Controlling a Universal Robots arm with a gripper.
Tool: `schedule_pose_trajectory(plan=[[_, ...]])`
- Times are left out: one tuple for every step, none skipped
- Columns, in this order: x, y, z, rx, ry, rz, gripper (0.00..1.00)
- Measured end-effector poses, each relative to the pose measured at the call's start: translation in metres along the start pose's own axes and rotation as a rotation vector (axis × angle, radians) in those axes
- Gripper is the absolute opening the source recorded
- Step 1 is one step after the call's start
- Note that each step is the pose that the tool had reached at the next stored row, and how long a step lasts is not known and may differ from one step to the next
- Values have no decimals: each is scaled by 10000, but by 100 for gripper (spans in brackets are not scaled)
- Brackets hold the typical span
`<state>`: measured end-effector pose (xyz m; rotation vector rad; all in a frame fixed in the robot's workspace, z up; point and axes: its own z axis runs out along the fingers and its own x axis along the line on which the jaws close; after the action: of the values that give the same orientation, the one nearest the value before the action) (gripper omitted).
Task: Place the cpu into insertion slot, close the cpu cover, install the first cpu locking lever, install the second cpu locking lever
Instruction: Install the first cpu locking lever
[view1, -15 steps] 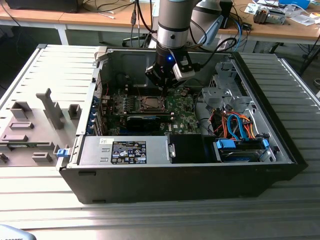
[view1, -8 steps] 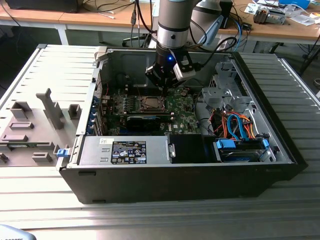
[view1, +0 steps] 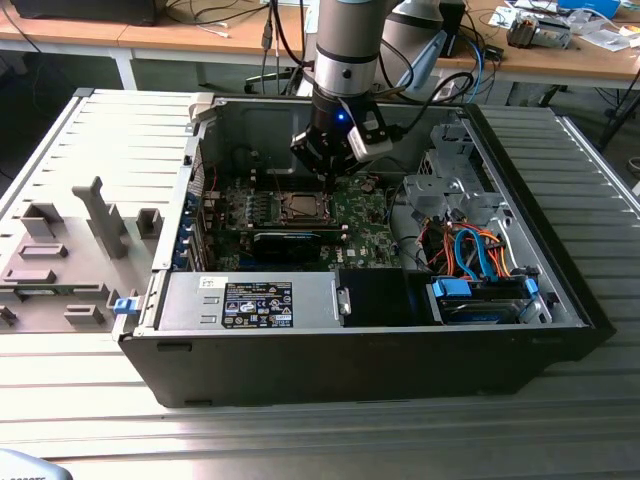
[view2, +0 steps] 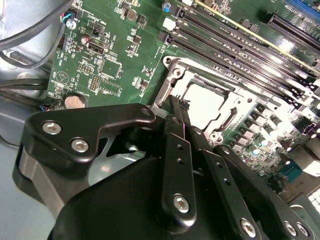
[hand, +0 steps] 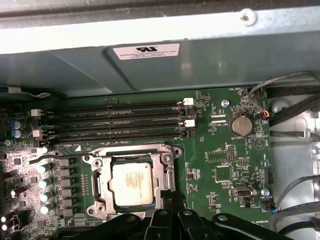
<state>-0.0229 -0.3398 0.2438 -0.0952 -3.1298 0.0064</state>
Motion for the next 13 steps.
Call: schedule_pose_trajectory(plan=[[0,0,0,0,0,-23,11],[0,0,0,0,-1,-50,11],[0,0,0,1,-1,-65,11],[0,0,0,1,0,-67,11],[0,0,0,0,0,-67,11],[0,0,0,-2,-1,-67,11],[0,0,0,-3,0,-67,11],[0,0,0,-3,-1,-67,11],[0,0,0,-4,-1,-66,11],[0,0,0,-4,0,-66,11],[1,0,0,-5,1,-66,11],[0,0,0,-5,0,-67,11],[1,0,0,-6,-1,-68,11]])
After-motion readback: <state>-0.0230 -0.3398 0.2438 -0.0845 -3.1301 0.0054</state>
